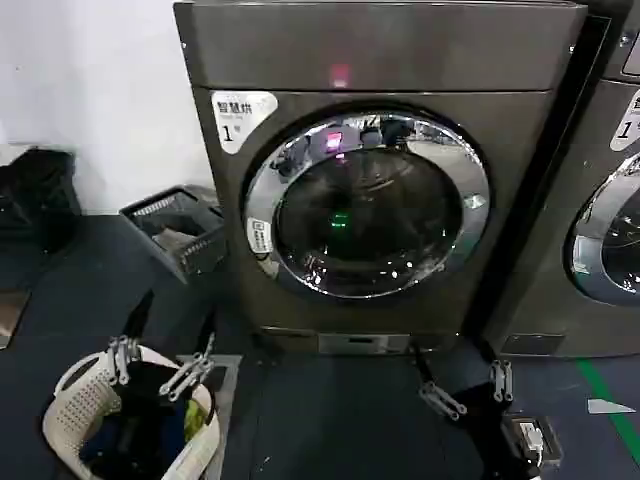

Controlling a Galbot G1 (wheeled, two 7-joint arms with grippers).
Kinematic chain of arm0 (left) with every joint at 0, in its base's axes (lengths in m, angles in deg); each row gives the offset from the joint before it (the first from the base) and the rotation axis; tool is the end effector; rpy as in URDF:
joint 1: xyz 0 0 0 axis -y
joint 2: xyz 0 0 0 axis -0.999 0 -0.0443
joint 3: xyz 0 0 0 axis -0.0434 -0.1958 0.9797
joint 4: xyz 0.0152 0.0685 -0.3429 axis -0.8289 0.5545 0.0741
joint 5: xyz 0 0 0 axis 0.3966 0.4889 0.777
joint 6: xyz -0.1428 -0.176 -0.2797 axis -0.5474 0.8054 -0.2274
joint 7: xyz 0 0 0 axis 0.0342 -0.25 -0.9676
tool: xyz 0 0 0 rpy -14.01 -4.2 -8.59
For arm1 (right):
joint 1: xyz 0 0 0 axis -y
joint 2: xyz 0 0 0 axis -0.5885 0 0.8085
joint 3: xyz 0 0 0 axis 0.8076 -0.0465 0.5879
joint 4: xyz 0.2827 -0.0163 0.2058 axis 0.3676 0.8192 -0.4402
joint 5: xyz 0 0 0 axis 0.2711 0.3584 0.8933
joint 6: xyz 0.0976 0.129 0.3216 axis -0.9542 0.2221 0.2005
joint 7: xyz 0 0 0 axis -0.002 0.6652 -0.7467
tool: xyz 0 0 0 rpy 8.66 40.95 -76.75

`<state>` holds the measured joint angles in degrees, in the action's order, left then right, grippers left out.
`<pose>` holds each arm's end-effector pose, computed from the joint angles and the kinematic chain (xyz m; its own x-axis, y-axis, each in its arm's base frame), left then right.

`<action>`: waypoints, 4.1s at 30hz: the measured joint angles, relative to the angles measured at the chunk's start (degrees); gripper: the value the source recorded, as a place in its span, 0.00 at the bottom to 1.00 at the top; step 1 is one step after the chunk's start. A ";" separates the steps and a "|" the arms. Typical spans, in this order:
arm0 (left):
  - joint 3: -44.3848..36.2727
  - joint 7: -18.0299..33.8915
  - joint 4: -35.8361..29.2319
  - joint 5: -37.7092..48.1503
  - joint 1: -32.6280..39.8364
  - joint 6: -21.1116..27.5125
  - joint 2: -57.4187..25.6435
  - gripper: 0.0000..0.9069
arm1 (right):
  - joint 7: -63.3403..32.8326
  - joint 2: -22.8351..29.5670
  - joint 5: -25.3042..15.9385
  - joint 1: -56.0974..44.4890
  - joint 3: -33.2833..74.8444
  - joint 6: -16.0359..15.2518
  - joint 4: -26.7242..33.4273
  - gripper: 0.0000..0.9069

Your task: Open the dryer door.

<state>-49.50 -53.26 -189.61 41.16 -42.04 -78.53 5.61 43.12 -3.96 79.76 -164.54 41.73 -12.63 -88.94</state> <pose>0.1321 0.0317 -0.2014 -0.8475 0.1648 -0.5046 0.1846 0.9828 0.0110 0.1426 -0.0439 -0.2457 -0.9249 -0.2791 -0.2581 -0.2442 0.9565 -0.1593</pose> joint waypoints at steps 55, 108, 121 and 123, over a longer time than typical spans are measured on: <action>4.02 0.75 6.34 -3.90 -2.20 6.86 7.58 1.00 | 13.42 -17.21 28.99 71.01 -42.33 -17.55 47.11 1.00; 8.45 0.46 4.70 -5.70 -2.76 6.37 7.88 1.00 | 35.10 -11.71 30.74 79.04 -49.71 -9.99 59.44 1.00; 14.63 -1.60 7.23 2.54 1.78 10.25 3.73 1.00 | 42.29 -17.80 31.55 73.40 -47.70 -9.56 51.34 1.00; 15.57 -2.10 7.51 3.82 2.34 11.30 2.78 1.00 | 43.34 -18.86 31.78 72.23 -47.03 -9.45 49.90 1.00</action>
<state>-33.93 -55.35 -182.10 44.98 -39.70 -67.23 8.40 86.46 -22.82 111.55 -92.31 -5.30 -22.08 -39.03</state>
